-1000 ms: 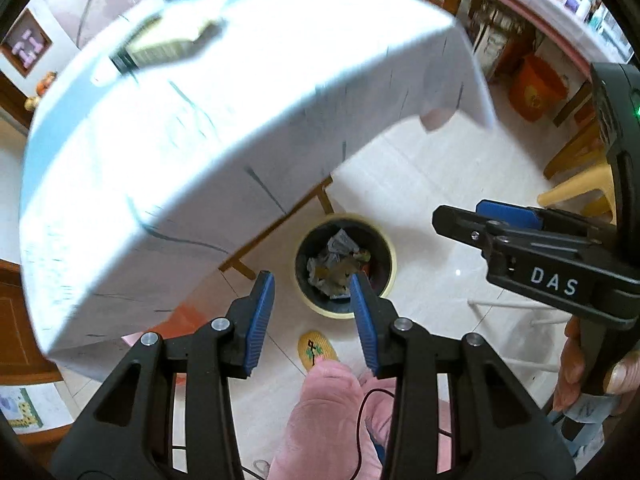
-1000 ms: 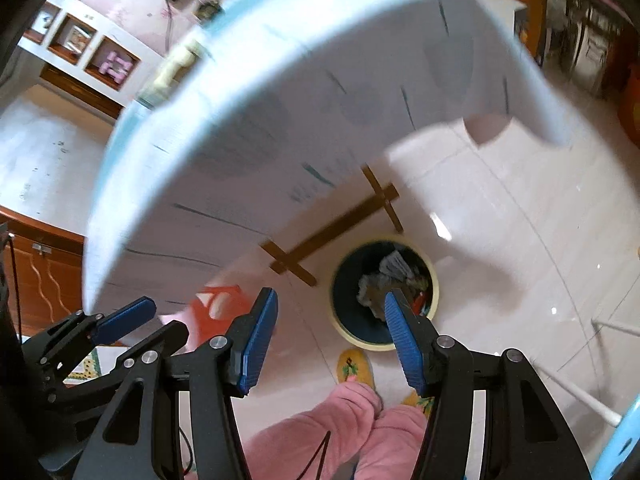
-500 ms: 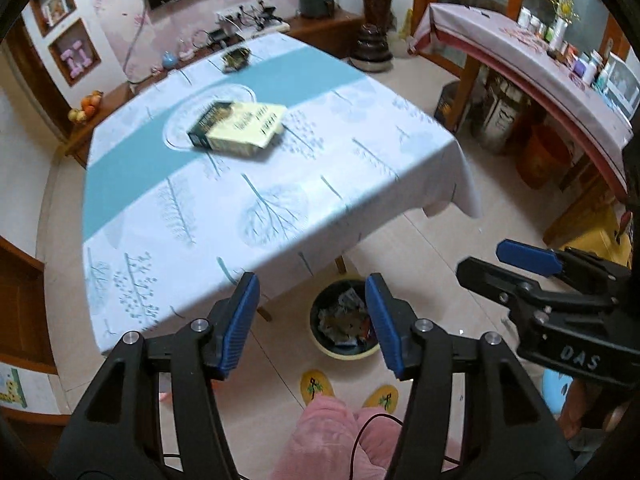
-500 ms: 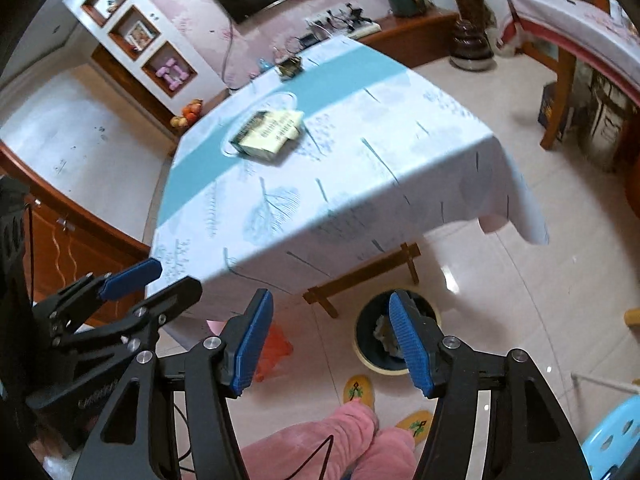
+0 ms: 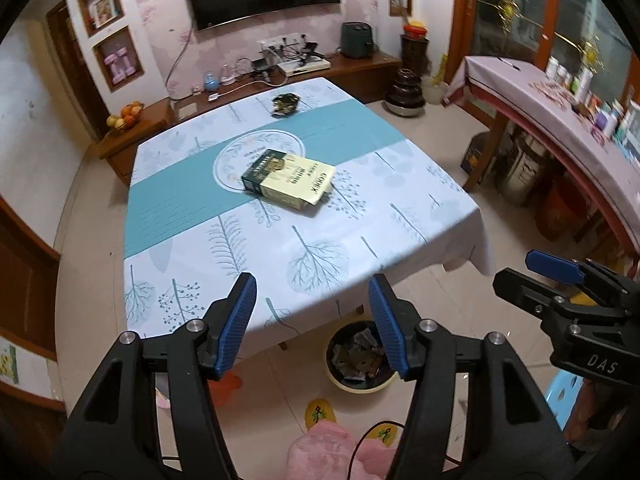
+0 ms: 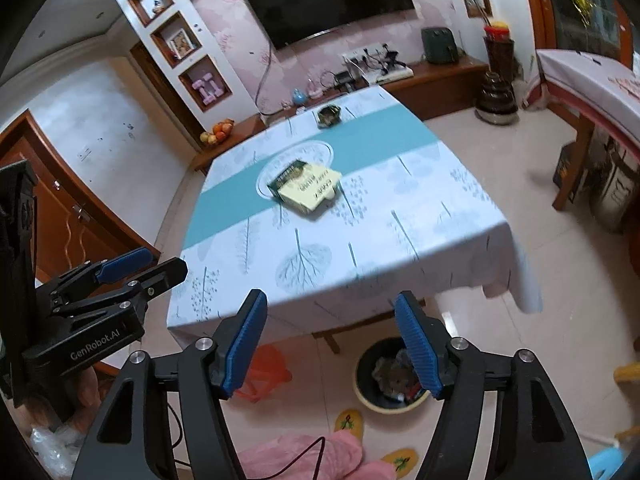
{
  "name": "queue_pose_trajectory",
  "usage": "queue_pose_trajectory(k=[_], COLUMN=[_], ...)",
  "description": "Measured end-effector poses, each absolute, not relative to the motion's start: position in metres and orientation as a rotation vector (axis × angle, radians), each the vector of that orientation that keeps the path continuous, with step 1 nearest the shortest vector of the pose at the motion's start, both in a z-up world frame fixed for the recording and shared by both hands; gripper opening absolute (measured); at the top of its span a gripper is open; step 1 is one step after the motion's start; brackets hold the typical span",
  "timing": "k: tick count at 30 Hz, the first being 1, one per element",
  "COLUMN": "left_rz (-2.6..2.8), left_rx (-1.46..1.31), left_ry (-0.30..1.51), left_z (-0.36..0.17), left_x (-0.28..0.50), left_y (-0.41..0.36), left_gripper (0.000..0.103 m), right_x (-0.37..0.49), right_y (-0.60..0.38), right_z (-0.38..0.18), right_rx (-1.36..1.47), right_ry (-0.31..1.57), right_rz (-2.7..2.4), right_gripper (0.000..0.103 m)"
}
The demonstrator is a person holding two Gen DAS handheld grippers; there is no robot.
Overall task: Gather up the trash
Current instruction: 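Raise both tools and return toward the table, then grasp the yellow CODEX chocolate box with the right tool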
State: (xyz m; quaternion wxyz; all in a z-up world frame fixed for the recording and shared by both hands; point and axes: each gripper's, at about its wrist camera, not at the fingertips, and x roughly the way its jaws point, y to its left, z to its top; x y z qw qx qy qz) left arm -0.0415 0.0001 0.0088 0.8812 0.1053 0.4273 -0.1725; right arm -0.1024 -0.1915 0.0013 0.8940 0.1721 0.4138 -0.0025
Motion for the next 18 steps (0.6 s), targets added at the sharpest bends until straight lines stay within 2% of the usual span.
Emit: queue_pose_trajectory(k=[6, 11, 15, 18], left_rz=[-0.316, -0.288, -0.27, -0.263], left_rx=[0.166, 0.144, 0.112, 0.085], left_ry=[0.902, 0.902, 0.934, 0.955], left_z=[0.014, 0.009, -0.002, -0.011], left_x=[-0.025, 0.002, 0.038, 0.069], left_y=[0.011, 0.022, 0.034, 0.042], left_gripper=[0.058, 0.071, 0.074, 0.083], right_x=[-0.069, -0.02, 0.029, 0.073], right_y=[-0.191, -0.184, -0.174, -0.166], right_z=[0.007, 0.01, 0.008, 0.003], right_rx=[0.319, 0.263, 0.214, 0.181], right_ry=[0.864, 0.866, 0.87, 0.882], right_rz=[0.033, 0.06, 0.07, 0.074], right_gripper=[0.08, 0.088, 0.092, 0.093])
